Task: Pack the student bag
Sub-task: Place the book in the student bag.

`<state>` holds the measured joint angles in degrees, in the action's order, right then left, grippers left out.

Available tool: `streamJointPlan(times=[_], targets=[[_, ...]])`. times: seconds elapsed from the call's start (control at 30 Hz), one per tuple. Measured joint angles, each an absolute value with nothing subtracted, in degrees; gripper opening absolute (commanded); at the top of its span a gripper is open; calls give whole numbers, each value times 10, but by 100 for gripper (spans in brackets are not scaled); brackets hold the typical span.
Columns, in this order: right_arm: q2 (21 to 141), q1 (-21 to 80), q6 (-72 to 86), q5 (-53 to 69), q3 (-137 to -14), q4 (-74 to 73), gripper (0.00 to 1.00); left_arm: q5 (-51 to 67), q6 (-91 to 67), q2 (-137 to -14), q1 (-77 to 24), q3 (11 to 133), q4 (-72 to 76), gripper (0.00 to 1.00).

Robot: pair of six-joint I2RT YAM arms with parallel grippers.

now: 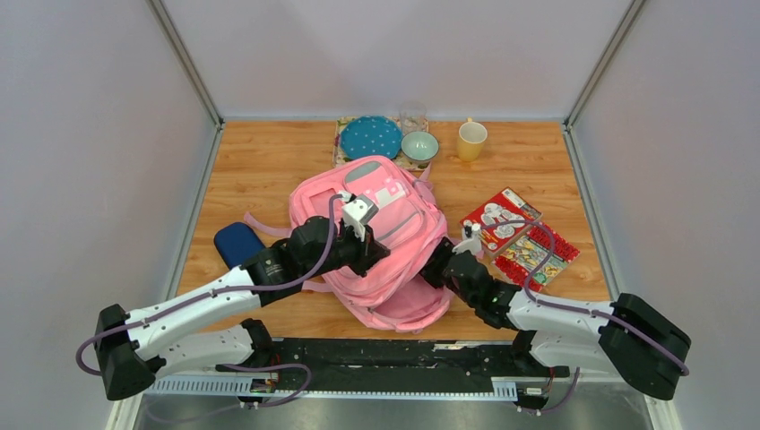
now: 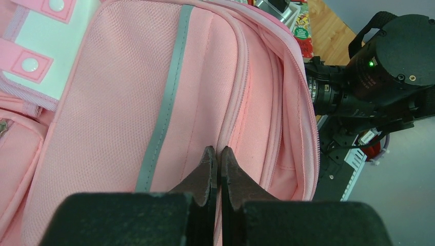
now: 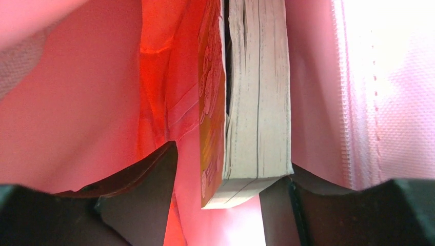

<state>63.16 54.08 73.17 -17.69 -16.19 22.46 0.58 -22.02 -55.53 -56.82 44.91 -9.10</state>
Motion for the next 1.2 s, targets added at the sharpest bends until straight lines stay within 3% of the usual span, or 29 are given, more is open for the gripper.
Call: streamJointPlan(times=[0.07, 0.13, 0.17, 0.33, 0.6, 1.0, 1.2], targets=[[622, 539, 738, -165, -157, 222, 59, 6, -220, -554, -568, 449, -91, 0], [605, 539, 750, -154, -150, 214, 51, 8, -220, -554, -567, 449, -91, 0], [593, 539, 756, -150, -147, 204, 35, 9, -220, -554, -566, 449, -91, 0], [542, 539, 782, -142, -143, 169, 0, 11, -220, -554, -565, 449, -91, 0], [564, 539, 783, -140, -143, 180, 0, 15, -221, -555, -562, 449, -91, 0], [711, 538, 784, -69, -122, 481, 0, 44, -229, -557, -537, 446, -67, 0], [787, 538, 787, -71, -156, 513, 2, 59, -233, -556, -523, 435, -52, 0]])
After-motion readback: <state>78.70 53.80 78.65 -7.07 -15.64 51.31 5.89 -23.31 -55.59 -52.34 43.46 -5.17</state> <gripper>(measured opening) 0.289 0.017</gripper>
